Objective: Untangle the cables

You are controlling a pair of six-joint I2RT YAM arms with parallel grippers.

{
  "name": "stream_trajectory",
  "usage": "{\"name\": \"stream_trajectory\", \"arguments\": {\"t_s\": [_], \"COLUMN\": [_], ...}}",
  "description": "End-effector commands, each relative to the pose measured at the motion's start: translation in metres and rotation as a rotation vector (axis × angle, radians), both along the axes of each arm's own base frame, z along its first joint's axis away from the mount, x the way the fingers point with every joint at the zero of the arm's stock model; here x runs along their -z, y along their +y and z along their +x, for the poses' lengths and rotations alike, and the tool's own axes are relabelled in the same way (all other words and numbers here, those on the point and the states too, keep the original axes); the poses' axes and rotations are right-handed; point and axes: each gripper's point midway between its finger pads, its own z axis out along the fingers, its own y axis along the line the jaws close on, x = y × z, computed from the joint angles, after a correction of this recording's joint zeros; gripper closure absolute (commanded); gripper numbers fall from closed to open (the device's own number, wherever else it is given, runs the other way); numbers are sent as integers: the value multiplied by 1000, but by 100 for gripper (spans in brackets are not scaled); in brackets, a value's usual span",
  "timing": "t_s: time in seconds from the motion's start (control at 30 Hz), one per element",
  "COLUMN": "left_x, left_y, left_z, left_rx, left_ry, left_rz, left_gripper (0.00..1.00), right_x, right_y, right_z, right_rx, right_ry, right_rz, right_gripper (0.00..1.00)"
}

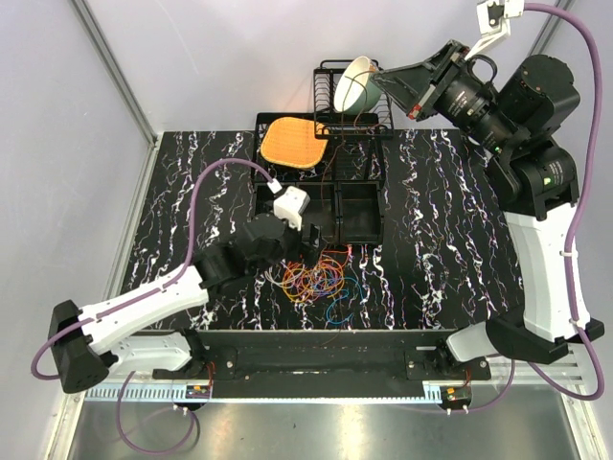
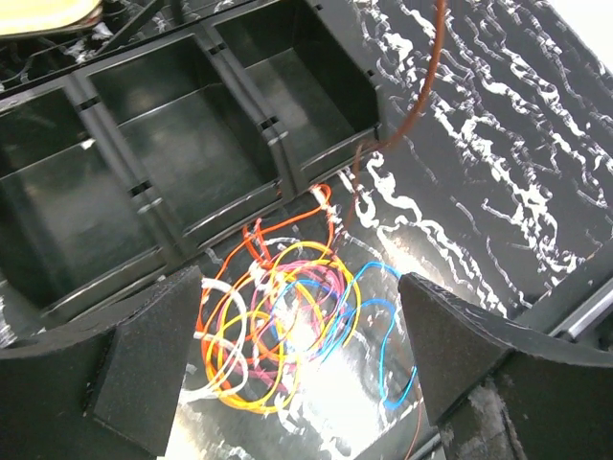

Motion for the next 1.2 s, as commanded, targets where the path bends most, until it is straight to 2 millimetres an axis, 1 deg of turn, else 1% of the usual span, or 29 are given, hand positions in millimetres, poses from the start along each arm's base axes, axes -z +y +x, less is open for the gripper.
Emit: {"name": "stream_trajectory", "arguments": {"t_s": [0.0, 0.07, 0.1, 0.13, 0.27, 0.33, 0.4, 0.47, 0.53, 0.57, 0.6, 0.63, 0.67, 0.7, 0.8, 0.83, 0.87, 0.9, 0.93, 1.0, 1.03, 1.07, 1.13, 1.17], "left_x": [-31, -28, -32, -31, -20, -8, 2, 16, 21, 30, 34, 36, 44, 46, 34, 18, 12, -7, -31, -53, -72, -77, -88, -85], "left_y": [-32, -35, -38, -38, -49, -57, -60, -65, -69, -73, -73, -75, -76, -75, -70, -68, -61, -52, -48, -33, -31, -27, -27, -28], "left_z": [11, 10, 12, 13, 17, 20, 25, 28, 31, 33, 37, 38, 40, 40, 39, 41, 39, 40, 42, 40, 41, 40, 37, 36], "left_rx": [38, 49, 47, 40, 50, 49, 33, 26, 22, 15, 1, -2, -7, -22, -47, -59, -70, -97, -112, -131, -130, -125, -98, -79], "left_ry": [-89, -87, -98, -99, -81, -57, -38, -16, -13, 2, 6, 11, 26, 31, 35, 20, 20, -10, -40, -81, -108, -121, -138, -143], "left_rz": [-185, -191, -214, -216, -226, -208, -202, -189, -187, -172, -159, -153, -134, -123, -122, -137, -121, -136, -157, -139, -153, -129, -132, -108], "left_gripper": [12, 12, 12, 13, 16, 21, 24, 27, 32, 39, 43, 55, 92, 100, 100, 100, 100, 100, 100, 100, 100, 100, 100, 94], "right_x": [-5, 0, 1, 1, 2, 1, 1, 0, -1, -1, -1, -2, -2, -2, 2, 3, 6, 8, 9, 10, 12, 11, 12, 10], "right_y": [-6, -7, -7, -8, -8, -8, -9, -9, -9, -10, -11, -11, -12, -12, -13, -14, -14, -16, -17, -18, -17, -17, -16, -16], "right_z": [-7, -6, -6, -5, -5, -4, -4, -5, -5, -6, -5, -6, -5, -5, -2, -1, 1, 3, 4, 7, 10, 10, 14, 14], "right_rx": [23, 29, 33, 34, 34, 39, 43, 43, 44, 46, 51, 51, 56, 59, 71, 77, 86, 99, 107, 121, 124, 123, 128, 128], "right_ry": [-3, 7, 9, 11, 10, 9, 8, 7, 4, 1, 0, 0, -1, -1, 8, 12, 16, 21, 24, 29, 34, 33, 36, 36], "right_rz": [1, -4, -6, -6, -7, -7, -7, -9, -10, -13, -15, -15, -16, -20, -30, -32, -40, -40, -41, -41, -45, -41, -40, -35], "right_gripper": [100, 100, 100, 100, 100, 100, 100, 100, 100, 100, 100, 100, 100, 100, 100, 100, 100, 100, 100, 100, 100, 100, 100, 100]}}
